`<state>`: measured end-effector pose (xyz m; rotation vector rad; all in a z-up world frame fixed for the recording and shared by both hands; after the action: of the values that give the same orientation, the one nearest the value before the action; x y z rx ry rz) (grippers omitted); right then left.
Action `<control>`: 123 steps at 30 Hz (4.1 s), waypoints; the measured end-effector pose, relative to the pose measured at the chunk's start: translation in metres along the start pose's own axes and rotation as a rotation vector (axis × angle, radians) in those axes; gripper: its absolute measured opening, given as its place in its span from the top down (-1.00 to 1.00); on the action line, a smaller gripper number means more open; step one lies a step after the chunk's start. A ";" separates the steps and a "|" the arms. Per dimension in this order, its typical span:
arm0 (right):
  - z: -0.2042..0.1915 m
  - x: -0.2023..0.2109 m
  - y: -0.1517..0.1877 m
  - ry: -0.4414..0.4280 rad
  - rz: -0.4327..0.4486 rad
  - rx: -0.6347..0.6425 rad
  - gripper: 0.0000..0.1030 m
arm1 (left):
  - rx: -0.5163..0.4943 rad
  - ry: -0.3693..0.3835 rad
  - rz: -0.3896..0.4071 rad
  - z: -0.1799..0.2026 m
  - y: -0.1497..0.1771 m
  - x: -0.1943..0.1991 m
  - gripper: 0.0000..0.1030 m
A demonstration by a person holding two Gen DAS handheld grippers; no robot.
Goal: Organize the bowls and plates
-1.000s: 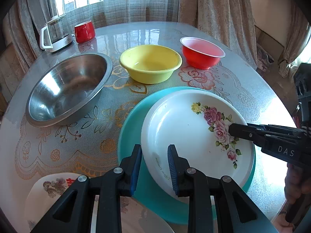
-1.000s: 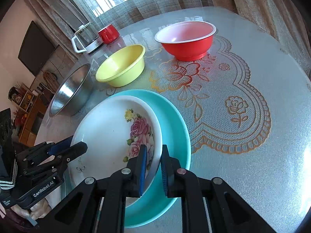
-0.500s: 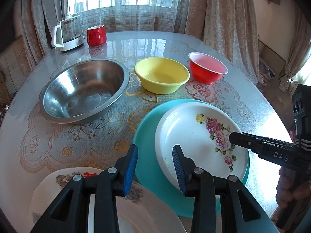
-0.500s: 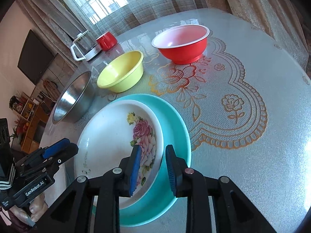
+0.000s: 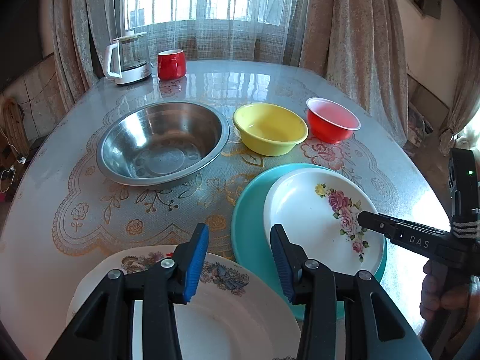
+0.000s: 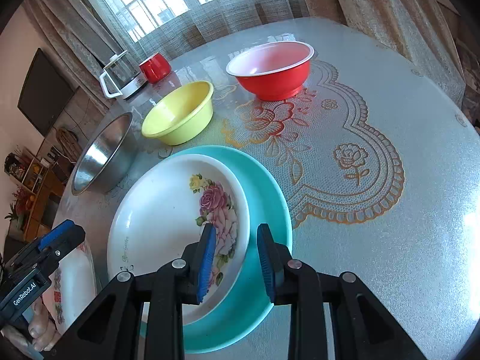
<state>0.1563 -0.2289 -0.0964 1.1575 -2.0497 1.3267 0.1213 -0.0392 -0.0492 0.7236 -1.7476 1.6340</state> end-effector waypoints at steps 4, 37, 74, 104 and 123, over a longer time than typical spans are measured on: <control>0.003 -0.001 0.000 0.003 0.010 -0.010 0.49 | -0.006 -0.001 0.004 0.000 0.002 0.003 0.14; -0.010 0.014 0.002 0.067 0.086 0.048 0.30 | 0.075 -0.064 0.035 -0.039 0.010 0.010 -0.31; -0.122 0.000 0.092 -0.522 -0.218 0.162 0.21 | 0.232 0.012 0.020 -0.166 0.074 0.033 -0.09; -0.137 -0.032 0.101 -0.349 -0.155 0.274 0.59 | 0.143 0.077 -0.023 -0.143 0.091 0.009 0.29; -0.132 0.005 0.083 -0.322 -0.072 0.333 0.59 | 0.108 0.108 0.072 -0.120 0.060 0.031 0.29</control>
<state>0.0744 -0.0970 -0.0775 1.6689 -2.0221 1.5720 0.0646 0.0859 -0.0609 0.6156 -1.6364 1.7938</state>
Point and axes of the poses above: each gripper's, at about its wrist camera, not at the fingertips, and x roughly against the way its jaws point, z to its right, y to its underside, the point moved 5 cm from there along -x, roughly the way its jaws point, and after that the axes turned 9 degrees about -y, right-handed, at the moved point
